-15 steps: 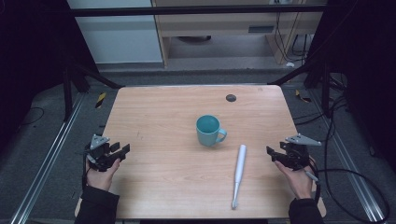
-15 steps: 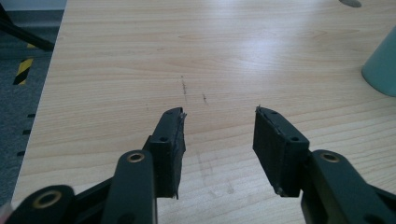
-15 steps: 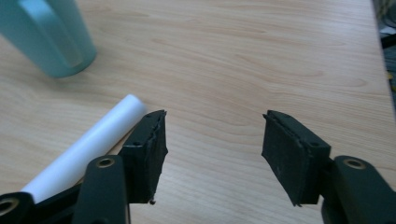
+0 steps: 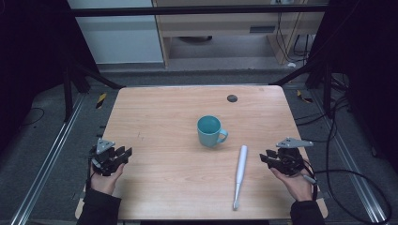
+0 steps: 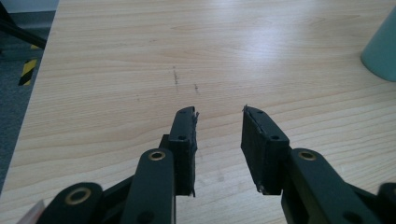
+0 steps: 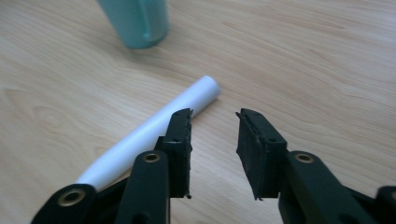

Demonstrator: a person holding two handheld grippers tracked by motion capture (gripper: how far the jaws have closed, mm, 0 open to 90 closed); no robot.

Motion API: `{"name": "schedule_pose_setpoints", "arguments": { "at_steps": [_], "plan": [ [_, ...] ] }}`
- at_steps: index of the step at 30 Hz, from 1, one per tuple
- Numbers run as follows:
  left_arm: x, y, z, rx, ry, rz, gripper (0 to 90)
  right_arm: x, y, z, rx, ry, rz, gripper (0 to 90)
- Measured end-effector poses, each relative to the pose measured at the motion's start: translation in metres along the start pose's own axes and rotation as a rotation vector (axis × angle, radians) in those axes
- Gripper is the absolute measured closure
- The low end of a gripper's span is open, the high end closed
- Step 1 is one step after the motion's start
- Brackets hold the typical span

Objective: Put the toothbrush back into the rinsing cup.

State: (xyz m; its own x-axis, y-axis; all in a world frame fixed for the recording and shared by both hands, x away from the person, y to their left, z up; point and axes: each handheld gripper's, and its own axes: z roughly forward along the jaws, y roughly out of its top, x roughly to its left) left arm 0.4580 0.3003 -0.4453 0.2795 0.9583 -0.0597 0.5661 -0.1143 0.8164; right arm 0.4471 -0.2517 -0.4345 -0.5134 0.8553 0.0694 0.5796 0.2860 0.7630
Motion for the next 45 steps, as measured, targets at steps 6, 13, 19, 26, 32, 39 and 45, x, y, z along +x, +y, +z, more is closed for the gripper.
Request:
{"name": "schedule_pose_setpoints", "arguments": {
  "at_steps": [6, 13, 19, 26, 32, 39, 45],
  "plan": [
    [0.001, 0.000, 0.000, -0.002, 0.006, 0.003, 63.7, 0.014, -0.009, 0.002, 0.044, 0.048, -0.043, 77.1],
    [0.002, -0.002, 0.001, 0.004, 0.027, 0.003, 63.6, 0.030, -0.014, 0.010, 0.084, 0.127, -0.092, 85.4],
    [0.001, -0.003, 0.000, 0.002, 0.032, 0.005, 64.6, 0.039, -0.018, 0.012, 0.106, 0.168, -0.099, 89.9],
    [-0.001, -0.004, -0.002, 0.001, 0.033, 0.009, 64.7, 0.053, -0.026, 0.015, 0.129, 0.222, -0.134, 90.0],
    [-0.001, -0.006, -0.001, 0.003, 0.026, 0.011, 63.9, 0.063, -0.030, 0.024, 0.160, 0.261, -0.162, 90.0],
    [-0.001, -0.006, 0.000, 0.006, 0.029, 0.013, 63.6, 0.067, -0.033, 0.031, 0.188, 0.277, -0.172, 90.0],
    [0.000, -0.006, 0.000, 0.003, 0.030, 0.015, 63.7, 0.071, -0.033, 0.036, 0.200, 0.276, -0.175, 90.0]
  ]
}}
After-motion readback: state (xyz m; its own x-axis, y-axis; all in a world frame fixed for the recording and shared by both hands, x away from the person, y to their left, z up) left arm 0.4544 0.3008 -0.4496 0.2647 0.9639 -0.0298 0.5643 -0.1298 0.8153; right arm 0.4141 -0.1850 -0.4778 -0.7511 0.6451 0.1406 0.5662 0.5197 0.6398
